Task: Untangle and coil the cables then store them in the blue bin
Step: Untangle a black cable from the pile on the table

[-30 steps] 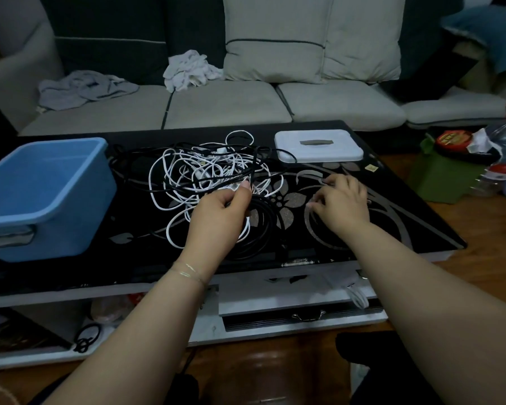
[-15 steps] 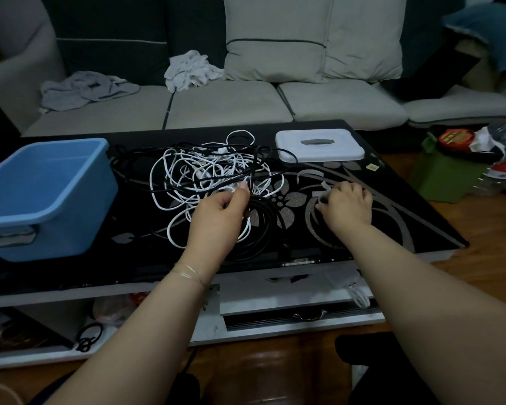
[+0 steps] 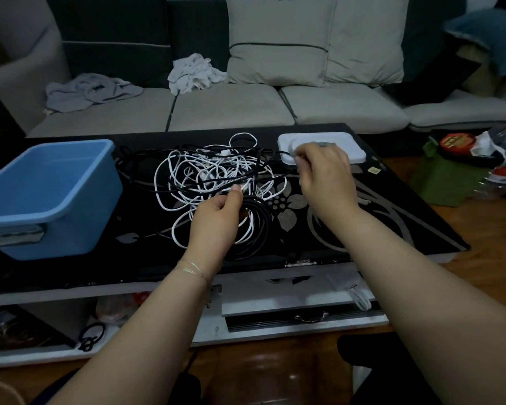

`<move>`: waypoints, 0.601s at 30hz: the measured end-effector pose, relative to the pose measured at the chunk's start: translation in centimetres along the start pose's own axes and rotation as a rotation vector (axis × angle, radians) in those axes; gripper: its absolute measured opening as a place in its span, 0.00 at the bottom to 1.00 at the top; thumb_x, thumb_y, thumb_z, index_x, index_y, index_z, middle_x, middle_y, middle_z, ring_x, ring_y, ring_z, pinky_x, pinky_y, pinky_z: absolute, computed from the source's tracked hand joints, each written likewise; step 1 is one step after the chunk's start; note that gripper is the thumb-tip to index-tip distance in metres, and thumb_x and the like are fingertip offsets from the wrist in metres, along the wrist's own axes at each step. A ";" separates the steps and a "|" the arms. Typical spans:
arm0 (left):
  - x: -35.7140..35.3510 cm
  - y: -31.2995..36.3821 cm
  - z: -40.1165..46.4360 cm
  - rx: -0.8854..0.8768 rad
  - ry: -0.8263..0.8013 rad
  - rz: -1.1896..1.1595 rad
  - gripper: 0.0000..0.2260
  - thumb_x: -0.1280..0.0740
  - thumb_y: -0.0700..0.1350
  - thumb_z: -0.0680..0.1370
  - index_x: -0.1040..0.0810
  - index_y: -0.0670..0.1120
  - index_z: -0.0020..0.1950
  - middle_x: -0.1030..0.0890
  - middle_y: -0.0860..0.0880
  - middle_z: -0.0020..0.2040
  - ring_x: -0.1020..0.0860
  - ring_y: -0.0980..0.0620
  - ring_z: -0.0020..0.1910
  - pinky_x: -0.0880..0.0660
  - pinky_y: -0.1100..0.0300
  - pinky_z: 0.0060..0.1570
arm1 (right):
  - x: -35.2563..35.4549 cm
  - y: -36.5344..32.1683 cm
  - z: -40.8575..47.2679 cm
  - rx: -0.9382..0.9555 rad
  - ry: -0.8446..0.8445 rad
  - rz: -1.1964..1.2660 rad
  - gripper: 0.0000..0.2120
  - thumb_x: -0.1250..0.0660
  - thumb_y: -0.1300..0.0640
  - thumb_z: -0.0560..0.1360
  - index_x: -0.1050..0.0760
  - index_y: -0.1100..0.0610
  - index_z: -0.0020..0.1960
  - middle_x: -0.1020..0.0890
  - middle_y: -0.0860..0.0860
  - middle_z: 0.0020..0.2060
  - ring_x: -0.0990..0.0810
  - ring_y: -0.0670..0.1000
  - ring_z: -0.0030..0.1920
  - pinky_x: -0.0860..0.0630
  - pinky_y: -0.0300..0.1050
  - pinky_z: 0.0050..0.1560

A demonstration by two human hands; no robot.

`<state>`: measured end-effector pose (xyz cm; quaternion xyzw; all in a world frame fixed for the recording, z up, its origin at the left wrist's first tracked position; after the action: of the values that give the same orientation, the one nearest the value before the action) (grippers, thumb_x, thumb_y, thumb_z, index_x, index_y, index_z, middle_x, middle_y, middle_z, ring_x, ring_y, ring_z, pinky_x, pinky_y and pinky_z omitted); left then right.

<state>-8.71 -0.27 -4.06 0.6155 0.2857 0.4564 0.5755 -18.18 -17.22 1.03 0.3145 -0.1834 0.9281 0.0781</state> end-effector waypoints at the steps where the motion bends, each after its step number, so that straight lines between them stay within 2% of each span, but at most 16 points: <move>1: 0.0 -0.1 0.1 0.000 0.006 0.010 0.27 0.38 0.55 0.80 0.44 0.49 0.23 0.43 0.56 0.21 0.42 0.52 0.24 0.41 0.54 0.33 | 0.4 -0.9 0.0 -0.033 -0.036 0.123 0.06 0.39 0.60 0.79 0.24 0.59 0.52 0.21 0.49 0.38 0.24 0.52 0.40 0.33 0.45 0.44; 3: 0.1 -0.1 0.1 -0.015 0.014 0.038 0.27 0.39 0.55 0.80 0.43 0.49 0.23 0.43 0.55 0.20 0.42 0.51 0.24 0.42 0.55 0.32 | 0.9 -2.6 -0.4 -0.145 -0.129 0.366 0.06 0.40 0.60 0.80 0.26 0.56 0.54 0.24 0.42 0.35 0.27 0.41 0.34 0.33 0.38 0.37; 4: 0.1 0.0 0.0 -0.027 0.018 0.059 0.27 0.39 0.55 0.80 0.43 0.48 0.24 0.43 0.55 0.20 0.42 0.51 0.24 0.42 0.56 0.32 | 1.0 -3.5 -0.6 -0.216 -0.168 0.502 0.05 0.41 0.61 0.80 0.27 0.54 0.53 0.25 0.42 0.33 0.28 0.40 0.30 0.33 0.35 0.34; 6: 0.0 0.2 -0.1 -0.060 0.018 0.098 0.26 0.40 0.54 0.80 0.42 0.47 0.25 0.42 0.54 0.19 0.41 0.51 0.25 0.41 0.55 0.31 | 0.5 -4.9 -1.6 -0.432 -0.265 0.856 0.06 0.41 0.63 0.80 0.27 0.55 0.51 0.27 0.46 0.30 0.32 0.40 0.23 0.35 0.35 0.27; 8: 0.0 0.5 -0.4 -0.093 0.015 0.136 0.25 0.40 0.52 0.81 0.39 0.46 0.26 0.40 0.52 0.19 0.40 0.50 0.26 0.41 0.55 0.32 | -0.7 -6.6 -3.1 -0.655 -0.396 1.174 0.07 0.41 0.63 0.80 0.26 0.54 0.48 0.29 0.49 0.28 0.37 0.42 0.20 0.42 0.33 0.21; 11: -0.3 0.7 -1.1 -0.111 -0.003 0.168 0.23 0.43 0.51 0.82 0.33 0.44 0.29 0.35 0.52 0.21 0.37 0.51 0.25 0.41 0.55 0.29 | -1.8 -8.1 -5.1 -0.767 -0.507 1.261 0.06 0.39 0.62 0.80 0.26 0.54 0.48 0.30 0.50 0.27 0.40 0.42 0.20 0.45 0.30 0.20; 15: -0.3 1.1 -2.0 -0.104 0.027 0.155 0.24 0.46 0.48 0.84 0.36 0.46 0.27 0.34 0.51 0.24 0.36 0.51 0.26 0.42 0.54 0.29 | -1.7 -7.5 -5.6 -0.835 -0.465 1.238 0.04 0.37 0.62 0.79 0.25 0.54 0.49 0.30 0.49 0.23 0.40 0.43 0.19 0.45 0.31 0.20; 18: -0.3 1.3 -2.4 -0.122 0.045 0.175 0.24 0.50 0.49 0.84 0.33 0.45 0.29 0.30 0.50 0.26 0.33 0.52 0.28 0.40 0.56 0.29 | -1.6 -7.2 -5.8 -0.847 -0.455 1.233 0.04 0.37 0.62 0.79 0.25 0.55 0.51 0.30 0.48 0.22 0.39 0.43 0.18 0.45 0.30 0.19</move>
<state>-11.23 0.35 -3.05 0.5915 0.2154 0.5350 0.5635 -18.30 -8.42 -2.11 0.2818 -0.6750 0.5677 -0.3777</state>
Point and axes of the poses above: each hand's wrist, its own z-axis towards the middle knuckle, its own x-axis out of the back of the hand, y = z × x, the point moved 6 cm from there along z, towards the middle knuckle
